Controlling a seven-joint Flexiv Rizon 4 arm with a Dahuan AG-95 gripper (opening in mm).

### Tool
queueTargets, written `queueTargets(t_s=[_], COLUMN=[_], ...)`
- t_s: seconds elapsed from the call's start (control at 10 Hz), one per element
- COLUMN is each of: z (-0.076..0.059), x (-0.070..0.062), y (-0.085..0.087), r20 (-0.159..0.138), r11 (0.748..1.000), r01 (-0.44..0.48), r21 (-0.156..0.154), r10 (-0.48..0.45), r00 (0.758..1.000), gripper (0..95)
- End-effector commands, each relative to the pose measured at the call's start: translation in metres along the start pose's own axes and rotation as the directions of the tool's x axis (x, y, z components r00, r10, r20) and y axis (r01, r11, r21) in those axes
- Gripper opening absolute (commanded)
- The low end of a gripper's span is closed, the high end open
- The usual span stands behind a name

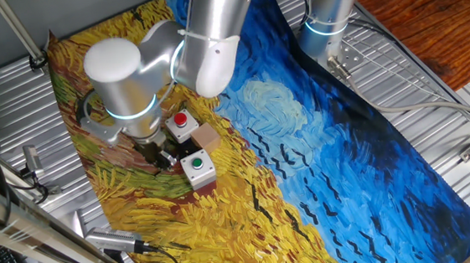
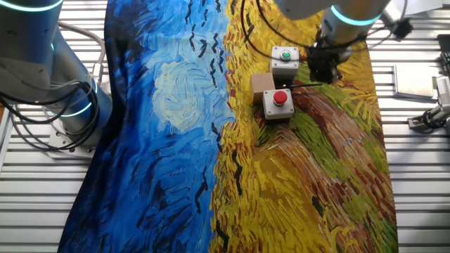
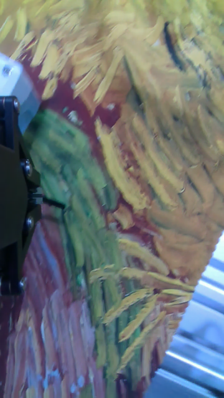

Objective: Turn the hands of a clock

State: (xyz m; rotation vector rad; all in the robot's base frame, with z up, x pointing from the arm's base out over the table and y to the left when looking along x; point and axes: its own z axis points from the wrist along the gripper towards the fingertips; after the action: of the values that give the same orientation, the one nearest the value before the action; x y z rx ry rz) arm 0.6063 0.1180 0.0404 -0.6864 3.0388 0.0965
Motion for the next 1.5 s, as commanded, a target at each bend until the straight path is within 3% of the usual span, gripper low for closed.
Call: queueTargets(t_s=[0.1,0.7,1.2,1.5], z=[0.006,0.025,0.021,0.018], x=[-0.003,-0.003,0.005,0.004], y=[0.000,-0.003,-0.022,-0.022], r20=[0.005,0.011,0.011,0.009], r11=[1.000,1.000,1.000,1.000], r01=[0.000,0.000,0.025,0.018], r21=[-0.002,0.003,0.003,0.004], r10=[0.001,0.000,-0.025,-0.018], r00=[1.000,1.000,1.000,1.000], gripper=[0.0,0.0,0.0,0.0])
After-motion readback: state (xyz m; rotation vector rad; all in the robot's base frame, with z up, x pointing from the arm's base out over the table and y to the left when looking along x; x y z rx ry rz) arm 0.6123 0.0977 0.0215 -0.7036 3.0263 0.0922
